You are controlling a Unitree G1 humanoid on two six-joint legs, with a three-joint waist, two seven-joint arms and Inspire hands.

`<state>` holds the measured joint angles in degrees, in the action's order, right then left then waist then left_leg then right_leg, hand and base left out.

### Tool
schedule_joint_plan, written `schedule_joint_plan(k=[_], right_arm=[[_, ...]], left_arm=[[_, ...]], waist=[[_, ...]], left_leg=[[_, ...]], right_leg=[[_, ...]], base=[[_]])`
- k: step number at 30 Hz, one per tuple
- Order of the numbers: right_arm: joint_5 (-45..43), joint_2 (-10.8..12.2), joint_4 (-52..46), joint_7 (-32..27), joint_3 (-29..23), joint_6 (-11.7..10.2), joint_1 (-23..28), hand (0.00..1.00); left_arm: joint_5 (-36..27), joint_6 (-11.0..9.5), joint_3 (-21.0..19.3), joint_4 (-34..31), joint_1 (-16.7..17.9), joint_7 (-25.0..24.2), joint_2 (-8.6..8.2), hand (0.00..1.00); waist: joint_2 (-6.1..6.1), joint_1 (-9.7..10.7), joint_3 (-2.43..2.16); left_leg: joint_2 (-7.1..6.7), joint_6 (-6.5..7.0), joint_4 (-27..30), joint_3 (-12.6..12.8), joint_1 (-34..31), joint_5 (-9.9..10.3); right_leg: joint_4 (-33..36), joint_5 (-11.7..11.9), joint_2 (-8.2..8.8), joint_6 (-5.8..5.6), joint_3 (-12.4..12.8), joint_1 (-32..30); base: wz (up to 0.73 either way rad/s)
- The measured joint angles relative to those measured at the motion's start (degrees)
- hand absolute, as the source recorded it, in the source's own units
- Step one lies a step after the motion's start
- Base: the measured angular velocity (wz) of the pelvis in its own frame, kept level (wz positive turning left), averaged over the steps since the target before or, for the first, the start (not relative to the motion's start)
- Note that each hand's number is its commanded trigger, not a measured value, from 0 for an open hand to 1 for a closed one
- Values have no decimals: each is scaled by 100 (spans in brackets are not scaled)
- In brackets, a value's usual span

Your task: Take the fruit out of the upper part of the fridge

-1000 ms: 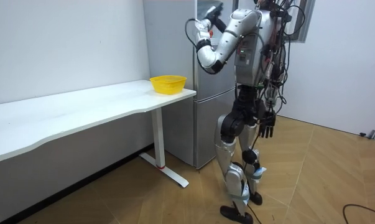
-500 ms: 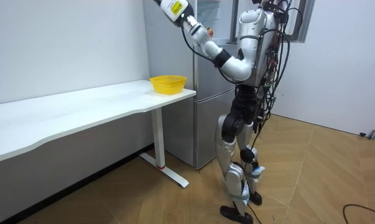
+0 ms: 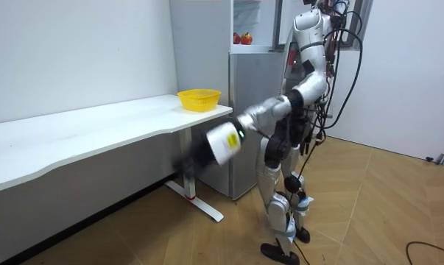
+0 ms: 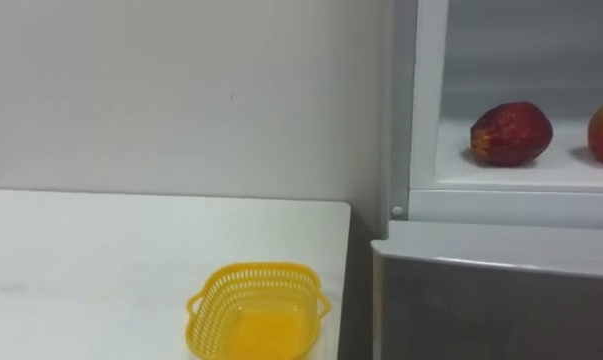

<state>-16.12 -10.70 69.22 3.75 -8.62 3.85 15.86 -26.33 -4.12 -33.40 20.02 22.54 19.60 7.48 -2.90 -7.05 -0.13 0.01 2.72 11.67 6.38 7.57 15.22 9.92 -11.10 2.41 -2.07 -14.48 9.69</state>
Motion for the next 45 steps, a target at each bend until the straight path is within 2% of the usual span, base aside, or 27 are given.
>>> schedule_joint_plan(k=[1,4,10,12,15,17,20,22,24,26,29,34,38,43,45], right_arm=[[-27,2,4,12,-8,1,0,0],[-69,-1,-46,57,-57,76,-37,0],[-65,8,-35,252,-64,123,-70,0],[-66,9,31,265,76,127,-111,0],[-71,30,92,273,81,123,-128,0],[-150,25,99,286,68,123,-158,0],[-218,28,219,272,118,139,-250,0],[-217,55,236,274,196,221,-282,0],[-222,71,255,277,320,322,-308,0],[-231,82,255,278,425,364,-332,0],[-247,157,231,251,521,377,-381,0],[-237,232,47,44,520,393,-376,0],[-169,228,-528,-424,487,309,-396,0],[766,291,-1492,-1051,199,-76,-341,0],[950,383,-2445,-1252,39,-194,-260,0]], left_arm=[[-45,0,3,218,5,28,-1,0],[-48,-2,258,1565,-38,41,-7,0],[117,128,823,3133,-59,-567,-37,0],[461,257,1300,3590,-87,-804,-37,0],[1134,415,1599,3997,-246,-1177,-50,0],[1555,470,1677,4095,-301,-1352,-49,0],[2408,556,2066,4087,-400,-1591,-32,0],[2899,659,2243,4088,-482,-1736,-32,0],[3340,782,2440,4075,-672,-1929,-30,0],[3569,842,2599,4079,-780,-2049,-25,0],[3625,895,2869,3987,-851,-2051,40,0],[3945,906,3012,3798,-854,-2048,102,0],[3954,906,3128,3795,-854,-2021,117,0],[4050,856,3141,3794,-828,-2007,122,0],[4112,774,3132,3648,-702,-1991,60,0]], waist=[[13,8,3],[36,19,4],[39,72,11],[54,116,17],[64,157,21],[69,247,21],[72,392,24],[85,441,24],[102,513,22],[125,564,20],[231,698,17],[294,723,44],[286,878,47],[261,980,42],[224,999,25]], left_leg=[[0,0,-2,-23,3,0],[-17,2,-16,-78,17,1],[-28,4,-33,-97,64,2],[-29,5,-43,-103,89,2],[-29,4,-40,-102,97,2],[-29,4,-40,-91,100,1],[-27,4,-37,-30,89,1],[-28,4,-36,2,91,1],[-18,5,-39,111,99,1],[-15,5,-43,168,102,1],[-7,5,-45,228,113,1],[15,4,-88,380,101,0],[12,5,-98,442,32,0],[27,1,-156,526,1,-2],[28,-5,-170,628,4,-7]], right_leg=[[-2,0,-3,0,3,18],[-3,0,4,0,10,59],[-26,0,9,0,32,138],[-24,0,11,0,25,149],[-26,0,12,0,32,155],[-26,0,7,0,84,154],[-23,0,5,0,177,127],[-20,0,7,0,198,123],[-18,0,-2,0,354,103],[-14,1,-8,1,420,67],[-12,0,-20,1,478,21],[14,4,-48,7,654,-93],[8,10,-52,17,700,-162],[-14,16,-78,25,835,-282],[-15,21,-96,34,982,-325]], base=[[13],[8],[2],[2],[0],[-6],[-10],[-9],[-22],[-21],[-14],[-18],[-8],[-10],[-30]])
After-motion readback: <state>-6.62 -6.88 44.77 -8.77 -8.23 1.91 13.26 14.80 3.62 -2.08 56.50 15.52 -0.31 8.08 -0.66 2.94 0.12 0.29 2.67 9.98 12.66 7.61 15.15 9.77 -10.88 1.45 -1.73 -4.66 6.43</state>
